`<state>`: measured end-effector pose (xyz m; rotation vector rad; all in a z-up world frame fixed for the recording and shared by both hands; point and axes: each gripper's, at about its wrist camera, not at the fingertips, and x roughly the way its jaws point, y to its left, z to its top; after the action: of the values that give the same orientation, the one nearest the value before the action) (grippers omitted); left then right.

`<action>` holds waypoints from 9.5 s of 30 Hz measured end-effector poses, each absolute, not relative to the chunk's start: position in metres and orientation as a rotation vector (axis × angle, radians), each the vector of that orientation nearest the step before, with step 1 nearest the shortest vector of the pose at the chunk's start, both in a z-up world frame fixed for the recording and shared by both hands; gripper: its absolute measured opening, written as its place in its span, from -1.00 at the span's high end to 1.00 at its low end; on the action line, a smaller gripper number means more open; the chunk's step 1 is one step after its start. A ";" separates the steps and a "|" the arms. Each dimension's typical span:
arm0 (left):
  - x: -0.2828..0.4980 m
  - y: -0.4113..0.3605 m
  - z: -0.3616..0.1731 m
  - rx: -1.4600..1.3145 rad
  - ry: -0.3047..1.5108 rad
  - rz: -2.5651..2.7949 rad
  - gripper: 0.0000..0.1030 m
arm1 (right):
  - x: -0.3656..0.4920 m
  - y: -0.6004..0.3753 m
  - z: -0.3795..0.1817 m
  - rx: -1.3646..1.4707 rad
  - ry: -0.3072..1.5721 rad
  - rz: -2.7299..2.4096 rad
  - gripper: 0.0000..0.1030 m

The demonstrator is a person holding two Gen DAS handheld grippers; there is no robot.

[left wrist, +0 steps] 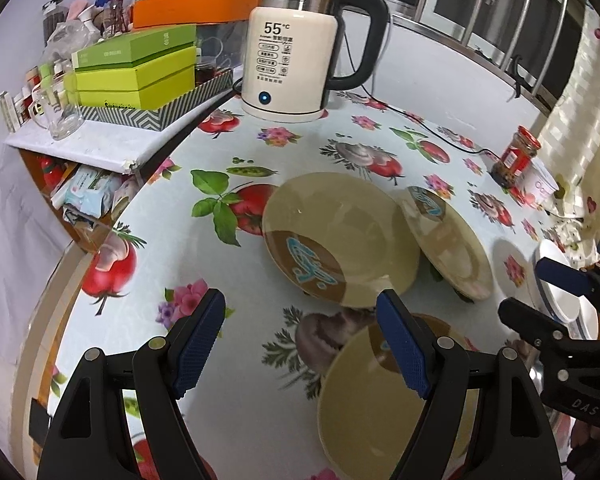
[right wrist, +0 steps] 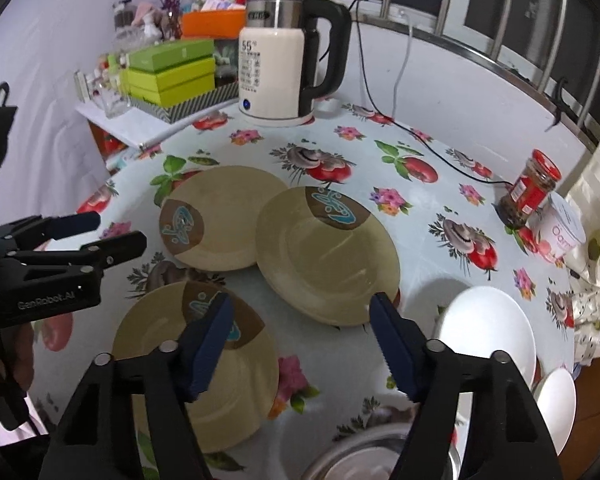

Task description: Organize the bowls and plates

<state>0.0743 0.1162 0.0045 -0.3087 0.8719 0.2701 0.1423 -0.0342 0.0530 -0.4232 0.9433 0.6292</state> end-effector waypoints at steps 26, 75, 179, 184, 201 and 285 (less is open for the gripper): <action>0.100 0.138 -0.017 -0.367 0.898 0.281 -0.52 | 0.195 -0.015 0.003 -0.507 1.100 0.572 0.26; 0.109 0.199 -0.047 -0.548 0.926 0.331 0.50 | 0.215 0.041 0.022 -0.345 1.110 0.835 0.24; 0.035 0.072 -0.024 -0.395 1.033 0.156 0.50 | 0.128 -0.067 0.006 -0.216 1.284 0.716 0.48; 0.035 0.071 -0.029 -0.388 1.050 0.158 0.50 | 0.126 -0.068 0.001 -0.227 1.293 0.712 0.47; 0.034 0.069 -0.029 -0.371 1.055 0.146 0.48 | 0.124 -0.067 -0.006 -0.236 1.291 0.716 0.43; 0.113 0.077 -0.005 -0.400 0.974 0.000 0.45 | 0.157 -0.094 0.043 -0.094 1.140 0.665 0.28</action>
<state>0.1134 0.0770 -0.0053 -0.3999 0.9745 -0.0001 0.1569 -0.0944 0.0433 -0.0943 1.1396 0.6646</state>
